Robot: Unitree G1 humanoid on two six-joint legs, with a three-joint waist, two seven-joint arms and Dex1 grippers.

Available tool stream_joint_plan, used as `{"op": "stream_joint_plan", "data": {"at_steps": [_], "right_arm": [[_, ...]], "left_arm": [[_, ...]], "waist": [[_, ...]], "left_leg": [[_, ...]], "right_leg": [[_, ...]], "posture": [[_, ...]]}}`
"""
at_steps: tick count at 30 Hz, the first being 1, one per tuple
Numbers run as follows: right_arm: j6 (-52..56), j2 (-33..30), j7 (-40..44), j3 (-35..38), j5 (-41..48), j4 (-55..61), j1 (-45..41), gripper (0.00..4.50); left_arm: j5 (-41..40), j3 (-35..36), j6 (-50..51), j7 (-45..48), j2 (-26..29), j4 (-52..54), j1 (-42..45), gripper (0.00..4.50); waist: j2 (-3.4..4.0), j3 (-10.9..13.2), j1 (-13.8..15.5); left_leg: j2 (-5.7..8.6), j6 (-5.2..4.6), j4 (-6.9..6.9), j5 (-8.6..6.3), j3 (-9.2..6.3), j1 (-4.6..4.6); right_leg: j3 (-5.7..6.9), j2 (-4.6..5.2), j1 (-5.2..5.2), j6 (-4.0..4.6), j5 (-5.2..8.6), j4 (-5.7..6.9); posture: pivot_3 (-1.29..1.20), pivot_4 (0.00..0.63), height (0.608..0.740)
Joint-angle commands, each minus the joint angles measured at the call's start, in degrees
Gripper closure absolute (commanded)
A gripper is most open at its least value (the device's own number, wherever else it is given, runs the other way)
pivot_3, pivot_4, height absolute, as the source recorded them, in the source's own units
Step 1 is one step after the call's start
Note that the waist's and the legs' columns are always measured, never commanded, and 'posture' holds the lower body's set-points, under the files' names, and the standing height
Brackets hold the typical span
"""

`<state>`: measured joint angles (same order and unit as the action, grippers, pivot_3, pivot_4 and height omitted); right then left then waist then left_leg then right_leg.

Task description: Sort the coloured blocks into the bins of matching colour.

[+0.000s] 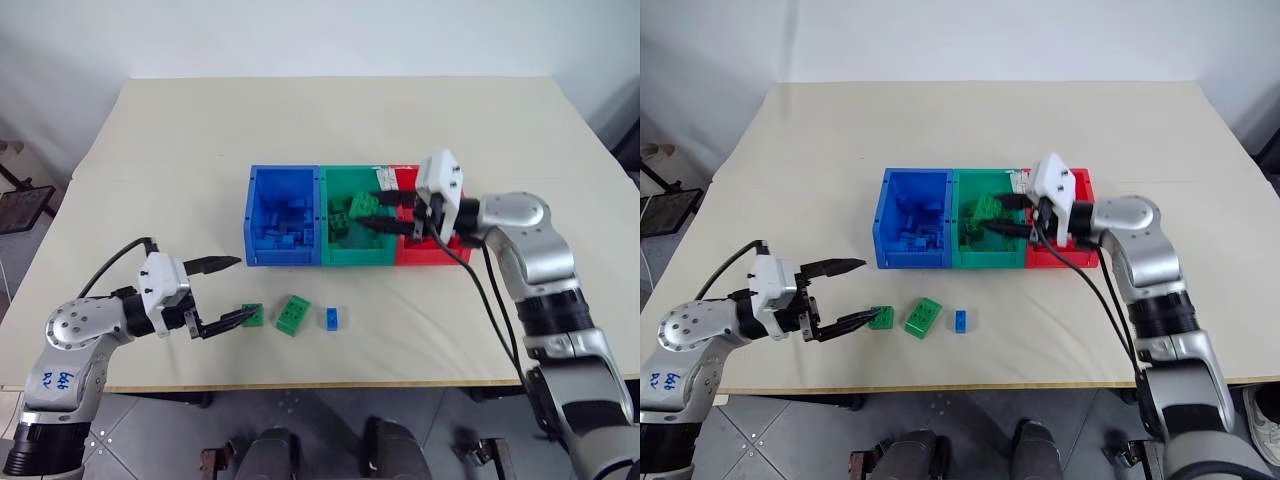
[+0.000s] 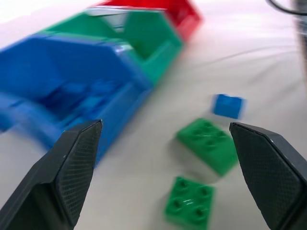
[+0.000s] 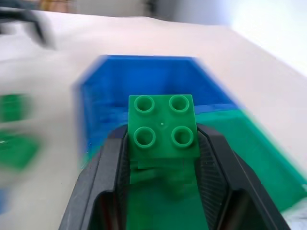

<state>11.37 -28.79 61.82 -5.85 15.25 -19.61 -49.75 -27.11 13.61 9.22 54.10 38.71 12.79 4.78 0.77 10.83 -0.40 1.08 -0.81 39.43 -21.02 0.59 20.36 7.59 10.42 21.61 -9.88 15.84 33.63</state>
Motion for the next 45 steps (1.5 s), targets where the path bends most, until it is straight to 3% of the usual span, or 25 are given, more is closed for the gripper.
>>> {"op": "stream_joint_plan", "data": {"at_steps": [1,2,9,17,21,26,31,35,40,45], "right_arm": [[-0.67,1.07,0.11,0.57,-0.22,-2.53,-1.26,3.04],[-1.08,1.30,0.44,0.66,-0.25,-2.91,-1.38,2.31],[-3.09,-0.98,2.55,3.06,1.28,-0.15,2.07,0.11],[-8.33,-10.69,15.00,8.76,8.39,13.68,19.80,0.05],[-14.70,-16.14,21.18,14.56,10.78,18.71,33.87,0.05],[-8.19,-18.35,18.88,21.24,17.95,27.15,44.24,0.05],[-7.74,-19.54,16.93,24.38,17.52,30.38,49.99,0.05],[-7.84,-19.61,14.91,26.32,17.62,32.66,52.36,0.05],[-5.70,-19.87,12.99,27.84,18.48,37.07,55.99,0.05],[-4.66,-19.60,11.04,28.38,18.64,40.21,57.51,0.05]], "left_arm": [[-2.18,2.60,0.66,-2.25,-0.60,2.91,-0.70,0.00],[-2.39,2.79,0.80,-2.72,-0.78,3.13,-0.73,0.00],[-2.90,3.20,2.32,-3.20,0.03,3.66,-1.35,0.00],[-1.82,3.62,1.57,0.41,3.37,-1.43,-0.34,0.00],[3.32,3.39,-5.87,7.15,8.64,-10.64,-2.21,0.00],[4.21,0.79,-9.80,12.92,11.26,-13.23,-1.61,0.00],[0.42,-8.42,-0.16,11.39,7.52,-0.45,4.07,0.00],[6.23,-19.36,11.43,5.95,4.61,6.59,13.55,0.00],[11.50,-32.76,22.12,2.16,-3.48,5.88,26.28,0.00],[19.59,-41.61,24.70,3.10,-3.20,3.86,31.09,0.00]], "waist": [[0.00,0.00,0.08],[0.00,0.00,0.09],[0.00,0.00,0.05],[0.00,0.00,0.33],[0.01,0.01,0.31],[-0.03,0.03,0.38],[-0.07,0.03,1.28],[-0.08,0.04,2.03],[-0.08,0.04,2.26],[-0.11,0.06,1.72]], "left_leg": [[0.01,0.00,-0.01,0.00,0.01,0.02],[0.02,0.00,-0.03,0.00,0.00,0.03],[0.01,-0.01,-0.08,-0.01,0.01,0.04],[0.04,-0.03,-0.14,-0.02,0.07,0.05],[-0.07,-0.03,-0.17,-0.02,0.27,-0.04],[-0.06,-0.05,-0.19,-0.04,0.51,-0.09],[-0.07,-0.05,-0.17,-0.04,0.49,-0.15],[-0.02,-0.07,0.10,-0.04,0.41,-0.03],[0.01,-0.07,0.15,-0.04,0.45,-0.04],[-0.01,-0.08,0.15,-0.04,0.46,-0.02]], "right_leg": [[0.02,0.00,0.00,0.00,0.00,0.00],[0.03,0.01,0.01,0.00,0.00,0.00],[0.05,0.00,0.02,0.00,0.00,-0.02],[0.07,0.01,-0.02,0.00,0.00,-0.15],[0.03,-0.06,-0.02,0.00,0.00,-0.17],[-0.10,-0.02,-0.03,0.00,0.00,-0.23],[-0.15,0.00,-0.05,0.00,0.00,-0.18],[-0.13,0.03,-0.06,0.00,0.00,-0.11],[-0.15,0.01,-0.11,0.00,0.00,-0.08],[-0.15,-0.03,-0.11,0.00,0.00,-0.12]], "posture": [[0.00,0.150,0.740],[0.00,0.150,0.740],[0.00,0.150,0.740],[0.00,0.150,0.740],[0.00,0.150,0.740],[0.00,0.150,0.740],[0.00,0.150,0.740],[0.00,0.150,0.740],[0.00,0.150,0.740],[0.00,0.150,0.740]]}}
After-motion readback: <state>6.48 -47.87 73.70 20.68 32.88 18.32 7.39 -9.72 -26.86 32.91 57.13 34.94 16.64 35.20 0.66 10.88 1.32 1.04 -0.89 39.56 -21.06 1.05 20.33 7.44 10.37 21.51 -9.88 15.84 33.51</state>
